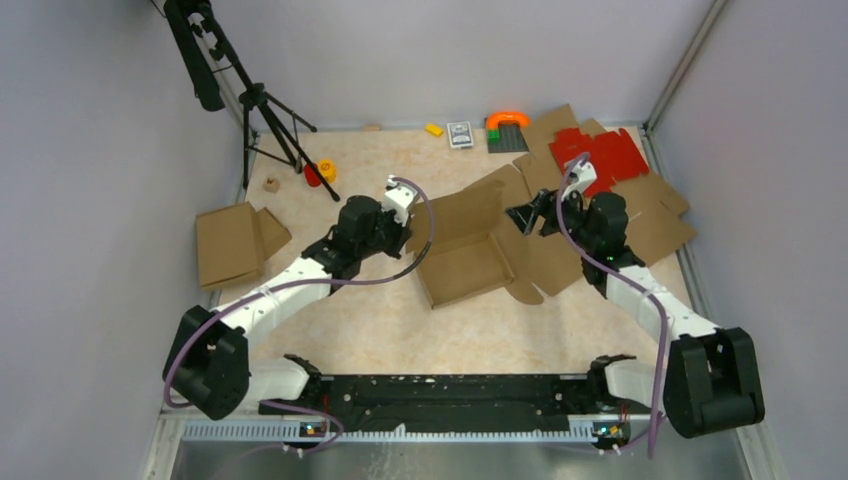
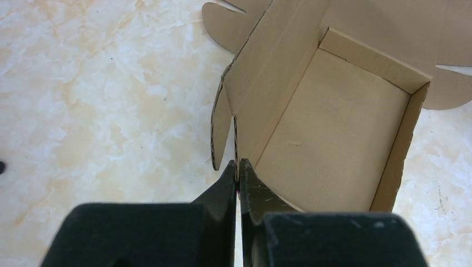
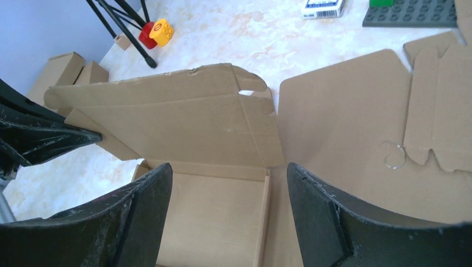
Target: Fold the paper box
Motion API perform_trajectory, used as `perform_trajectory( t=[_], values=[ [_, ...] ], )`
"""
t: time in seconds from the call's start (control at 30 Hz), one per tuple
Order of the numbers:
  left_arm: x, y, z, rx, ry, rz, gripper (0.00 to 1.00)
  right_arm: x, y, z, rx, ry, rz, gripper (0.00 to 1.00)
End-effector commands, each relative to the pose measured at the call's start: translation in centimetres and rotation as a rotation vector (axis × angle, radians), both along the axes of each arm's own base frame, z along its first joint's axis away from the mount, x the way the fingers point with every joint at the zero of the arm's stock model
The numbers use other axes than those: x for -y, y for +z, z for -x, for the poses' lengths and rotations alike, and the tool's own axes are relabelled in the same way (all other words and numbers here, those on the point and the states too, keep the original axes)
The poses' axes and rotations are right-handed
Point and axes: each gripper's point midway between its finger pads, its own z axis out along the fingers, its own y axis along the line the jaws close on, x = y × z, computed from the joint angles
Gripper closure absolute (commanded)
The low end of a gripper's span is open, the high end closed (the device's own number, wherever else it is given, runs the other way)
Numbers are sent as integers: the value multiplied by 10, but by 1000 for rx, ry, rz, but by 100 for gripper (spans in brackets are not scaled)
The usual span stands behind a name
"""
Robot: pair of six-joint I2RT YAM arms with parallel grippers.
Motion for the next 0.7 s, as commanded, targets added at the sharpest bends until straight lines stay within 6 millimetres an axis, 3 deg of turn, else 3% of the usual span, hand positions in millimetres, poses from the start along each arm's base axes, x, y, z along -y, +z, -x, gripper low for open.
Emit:
perform_trajectory(
  t=[0.0,0.07,0.13,0.3,0.5,0.67],
  values=[
    [5,19,-11,57,19,31,99,1,13,-18,75,2,59,27],
    [5,18,-13,58,38,35,99,0,8,-30,69,-12,55,27],
    [5,15,-15,55,42,33,99,-4,17,-41,147,-1,44,27],
    [2,8,-20,39,69,4,100,-27,15,-49,250,192,125,28],
    [-2,5,-23,43,93,-10,99,-40,-6,-50,300,327,185,30],
    [-2,1,-25,33,98,-19,99,-40,-21,-62,284,333,221,30]
  ],
)
